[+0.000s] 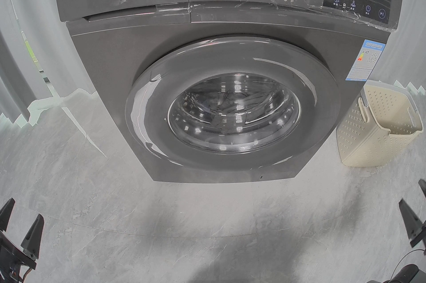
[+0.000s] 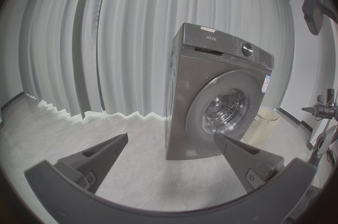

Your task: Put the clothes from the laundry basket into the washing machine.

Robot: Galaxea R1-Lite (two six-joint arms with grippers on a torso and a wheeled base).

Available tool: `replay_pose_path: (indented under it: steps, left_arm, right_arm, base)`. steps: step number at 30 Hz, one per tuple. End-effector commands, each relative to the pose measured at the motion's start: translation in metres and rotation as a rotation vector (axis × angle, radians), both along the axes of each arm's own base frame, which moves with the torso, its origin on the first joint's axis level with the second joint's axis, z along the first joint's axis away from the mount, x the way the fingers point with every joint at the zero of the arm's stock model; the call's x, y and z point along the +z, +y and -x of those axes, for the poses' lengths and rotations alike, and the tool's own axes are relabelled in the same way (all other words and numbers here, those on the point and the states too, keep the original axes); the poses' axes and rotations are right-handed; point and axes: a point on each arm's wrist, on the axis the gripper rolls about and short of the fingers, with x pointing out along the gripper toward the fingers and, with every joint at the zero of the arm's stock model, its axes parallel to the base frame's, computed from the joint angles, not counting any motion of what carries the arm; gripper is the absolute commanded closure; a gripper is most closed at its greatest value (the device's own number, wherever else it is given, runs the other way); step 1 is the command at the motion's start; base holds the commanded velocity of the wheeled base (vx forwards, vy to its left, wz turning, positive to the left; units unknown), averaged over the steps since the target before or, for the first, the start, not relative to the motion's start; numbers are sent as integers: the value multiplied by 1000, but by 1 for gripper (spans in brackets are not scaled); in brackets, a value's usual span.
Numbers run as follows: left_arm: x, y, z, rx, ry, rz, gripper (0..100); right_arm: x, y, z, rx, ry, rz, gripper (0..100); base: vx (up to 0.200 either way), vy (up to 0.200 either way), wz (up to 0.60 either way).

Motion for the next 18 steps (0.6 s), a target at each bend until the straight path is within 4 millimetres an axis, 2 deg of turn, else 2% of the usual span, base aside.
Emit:
replay_pose_path:
  steps: [1, 6, 7, 10, 14, 18]
  left_arm:
    - [-40, 2, 20, 95, -19, -29, 0]
    - [-48, 2, 20, 105, 57, -26, 0]
    - [-49, 2, 20, 114, 72, -10, 0]
    - [-50, 0, 22, 163, 52, 39, 0]
    - [-52, -2, 27, 108, -6, 18, 0]
    - [-56, -1, 28, 135, 48, -36, 0]
  right_arm:
    - [-34, -6, 37, -71, -90, -13, 0]
    - [-39, -6, 36, -145, -43, 1, 0]
    - [-49, -5, 39, -223, -4, 37, 0]
    - [-64, -4, 42, -222, 100, 50, 0]
    - [-64, -5, 42, -227, 104, 55, 0]
    - [-64, -5, 42, -227, 105, 45, 0]
  base:
    - [0, 0, 0]
    - [0, 0, 0]
    - [0, 0, 0]
    - [0, 0, 0]
    - [0, 0, 0]
    - [0, 0, 0]
